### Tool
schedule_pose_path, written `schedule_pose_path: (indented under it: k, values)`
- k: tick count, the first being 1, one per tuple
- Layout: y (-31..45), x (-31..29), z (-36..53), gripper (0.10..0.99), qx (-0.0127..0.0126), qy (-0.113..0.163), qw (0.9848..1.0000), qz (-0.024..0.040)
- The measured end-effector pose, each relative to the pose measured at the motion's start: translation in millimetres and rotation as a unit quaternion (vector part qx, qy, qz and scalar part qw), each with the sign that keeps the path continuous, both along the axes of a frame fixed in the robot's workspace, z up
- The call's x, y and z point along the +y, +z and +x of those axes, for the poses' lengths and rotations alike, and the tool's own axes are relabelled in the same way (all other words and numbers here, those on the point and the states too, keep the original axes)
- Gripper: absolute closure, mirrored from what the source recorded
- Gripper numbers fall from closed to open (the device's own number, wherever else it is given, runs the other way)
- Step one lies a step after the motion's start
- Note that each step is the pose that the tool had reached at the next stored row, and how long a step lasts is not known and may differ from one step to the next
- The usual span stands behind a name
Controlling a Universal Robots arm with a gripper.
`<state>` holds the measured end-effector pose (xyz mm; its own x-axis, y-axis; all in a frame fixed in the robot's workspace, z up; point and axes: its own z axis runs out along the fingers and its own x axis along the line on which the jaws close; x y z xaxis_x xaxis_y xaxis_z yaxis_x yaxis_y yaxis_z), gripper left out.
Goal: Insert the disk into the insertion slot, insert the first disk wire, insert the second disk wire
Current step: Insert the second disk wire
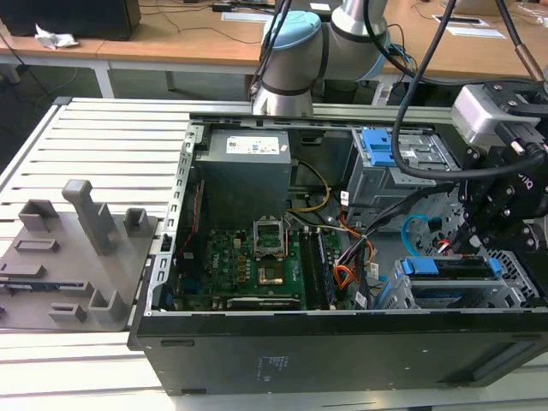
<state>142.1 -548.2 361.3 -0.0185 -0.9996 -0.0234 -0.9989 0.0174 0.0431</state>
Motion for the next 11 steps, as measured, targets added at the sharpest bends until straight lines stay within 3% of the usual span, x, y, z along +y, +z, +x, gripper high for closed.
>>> schedule_pose_path:
  k: [2,5,6,7,10,11]
  values:
    - [0.0,0.0,-0.1,0.784,0.0,0.0,1.0,0.0]
    - [-0.1,3.1,-0.1,0.784,0.0,0.0,1.0,0.0]
    - [0.0,16.7,-0.1,0.784,0.0,0.0,1.0,0.0]
    - [0.0,21.5,1.6,0.784,0.0,0.002,1.0,-0.0001]
    - [0.0,23.4,7.0,0.784,0.0003,0.004,1.0,-0.0006]
    - [-0.1,28.4,6.9,0.784,0.0003,0.004,1.0,-0.0017]
